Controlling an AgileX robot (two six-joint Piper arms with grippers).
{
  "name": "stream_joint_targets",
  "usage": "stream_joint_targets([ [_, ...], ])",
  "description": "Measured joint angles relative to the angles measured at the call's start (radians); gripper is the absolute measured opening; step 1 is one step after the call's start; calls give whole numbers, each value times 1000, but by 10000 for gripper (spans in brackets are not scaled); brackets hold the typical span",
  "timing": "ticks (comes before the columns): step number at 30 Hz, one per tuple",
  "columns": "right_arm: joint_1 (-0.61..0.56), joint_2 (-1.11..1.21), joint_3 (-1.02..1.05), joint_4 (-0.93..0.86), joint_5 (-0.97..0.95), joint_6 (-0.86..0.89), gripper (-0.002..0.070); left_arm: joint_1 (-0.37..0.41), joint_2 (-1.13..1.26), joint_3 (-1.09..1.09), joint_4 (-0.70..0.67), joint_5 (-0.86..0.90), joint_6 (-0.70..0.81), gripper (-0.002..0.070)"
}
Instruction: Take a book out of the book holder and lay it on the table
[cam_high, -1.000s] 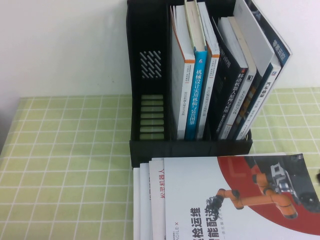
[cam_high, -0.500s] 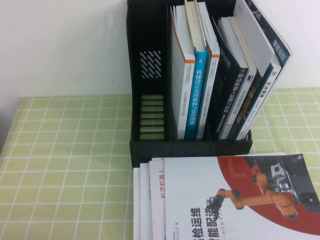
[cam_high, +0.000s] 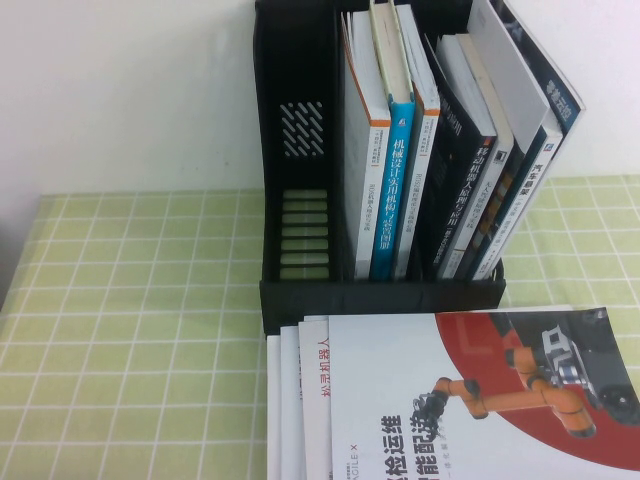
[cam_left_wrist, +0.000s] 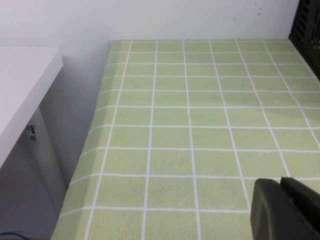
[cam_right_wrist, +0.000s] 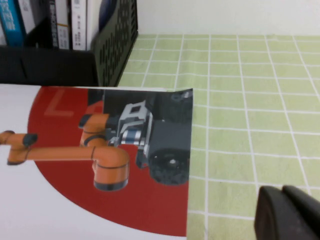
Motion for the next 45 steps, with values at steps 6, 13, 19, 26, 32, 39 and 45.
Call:
stream_joint_targets([
  [6,-31,0,0,-47,2,78,-2,0,0,0,0,0,0,-3],
  [13,-64,0,0,-54,2,92,-2,0,0,0,0,0,0,-2],
  [19,-89,0,0,-56,4,94,-2,0,0,0,0,0,0,-3],
  [26,-89,0,0,-58,4,96,-2,0,0,0,0,0,-5,-3],
  [32,-89,0,0,-58,4,96,-2,0,0,0,0,0,-5,-3],
  [39,-89,0,0,-60,4,96,-2,0,0,0,0,0,-5,-3],
  [45,-89,0,0,-62,4,96,-2,0,0,0,0,0,-5,-3],
])
